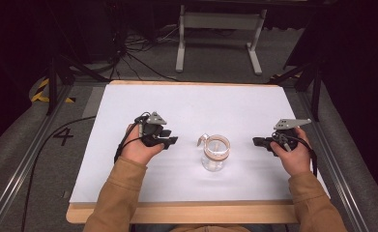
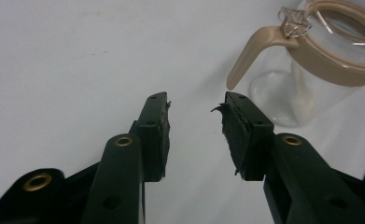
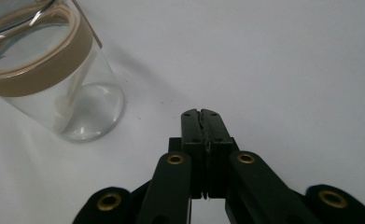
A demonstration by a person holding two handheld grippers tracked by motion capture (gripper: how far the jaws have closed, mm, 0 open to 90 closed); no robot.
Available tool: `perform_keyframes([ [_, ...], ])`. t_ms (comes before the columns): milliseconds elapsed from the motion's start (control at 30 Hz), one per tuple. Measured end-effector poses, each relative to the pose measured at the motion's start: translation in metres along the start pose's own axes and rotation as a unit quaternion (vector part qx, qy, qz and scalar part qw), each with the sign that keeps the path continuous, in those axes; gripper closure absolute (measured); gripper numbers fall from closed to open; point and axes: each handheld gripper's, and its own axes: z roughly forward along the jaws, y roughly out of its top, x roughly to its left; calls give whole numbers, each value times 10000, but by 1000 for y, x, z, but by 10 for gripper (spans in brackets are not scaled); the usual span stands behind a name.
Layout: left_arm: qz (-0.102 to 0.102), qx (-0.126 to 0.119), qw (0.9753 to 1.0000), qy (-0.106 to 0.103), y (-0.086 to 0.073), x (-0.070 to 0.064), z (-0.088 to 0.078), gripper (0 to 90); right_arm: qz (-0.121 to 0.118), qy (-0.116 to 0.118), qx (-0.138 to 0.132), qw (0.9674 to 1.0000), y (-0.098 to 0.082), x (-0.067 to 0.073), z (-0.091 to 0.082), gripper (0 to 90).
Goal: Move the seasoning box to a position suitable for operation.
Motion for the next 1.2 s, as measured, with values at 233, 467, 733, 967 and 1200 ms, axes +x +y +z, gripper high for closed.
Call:
perform_keyframes([
  [233, 45, 46, 9999, -143, 7, -11, 14, 579, -114, 49, -15, 9999, -2, 5, -2, 900],
  [467, 120, 250, 9983, -514, 13, -21, 33, 619, -115, 6, -74, 9999, -8, 8, -12, 900],
  [733, 180, 493, 9969, -581, 14, -26, 56, 668, -92, -34, -79, 9999, -16, 9, -19, 900],
  [967, 179, 477, 9967, -628, 12, -26, 73, 794, -62, -83, -72, 9999, -22, 9, -23, 900],
  [1200, 360, 441, 9965, -609, 14, -28, 77, 865, -60, -109, -45, 9999, -26, 9, -23, 897],
])
